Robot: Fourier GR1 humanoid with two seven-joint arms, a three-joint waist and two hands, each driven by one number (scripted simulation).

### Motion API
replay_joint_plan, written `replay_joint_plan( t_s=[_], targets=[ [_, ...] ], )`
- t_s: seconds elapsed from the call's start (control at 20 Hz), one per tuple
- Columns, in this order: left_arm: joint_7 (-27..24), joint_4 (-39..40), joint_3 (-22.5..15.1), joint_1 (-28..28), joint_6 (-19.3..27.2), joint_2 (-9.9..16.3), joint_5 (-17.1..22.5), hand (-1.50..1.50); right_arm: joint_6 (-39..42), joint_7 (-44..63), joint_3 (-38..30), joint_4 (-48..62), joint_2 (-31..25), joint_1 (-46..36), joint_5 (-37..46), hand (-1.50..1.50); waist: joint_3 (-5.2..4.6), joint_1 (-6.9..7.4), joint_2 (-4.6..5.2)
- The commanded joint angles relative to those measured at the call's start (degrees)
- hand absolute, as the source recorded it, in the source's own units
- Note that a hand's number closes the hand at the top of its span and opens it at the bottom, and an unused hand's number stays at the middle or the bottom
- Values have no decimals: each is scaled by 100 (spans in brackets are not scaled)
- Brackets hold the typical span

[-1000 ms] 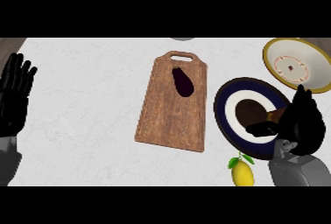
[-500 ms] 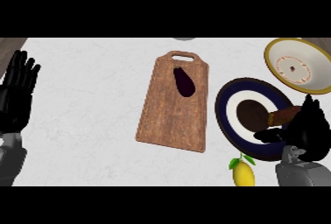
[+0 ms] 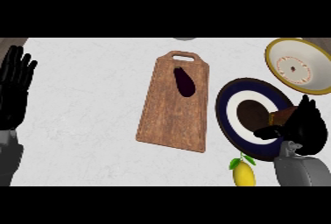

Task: Pick the sweet potato from the plate and place it in the bowl

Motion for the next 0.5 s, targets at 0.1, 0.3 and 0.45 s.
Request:
replay_joint_plan(
  t_s=[0.1,0.3,0.45],
  targets=[
    [-63,114,129,-137,-90,-263,-278,0,-449,-208,-276,751,-10,-246,-46,-150,1,0,4],
    [271,-369,140,75,-114,-381,-284,0,-401,-214,-352,1105,-32,-518,-113,-150,1,18,2],
    [96,-573,364,479,-363,-299,-267,0,-455,-409,-520,969,-143,-208,-295,-150,1,20,-4]
  ],
)
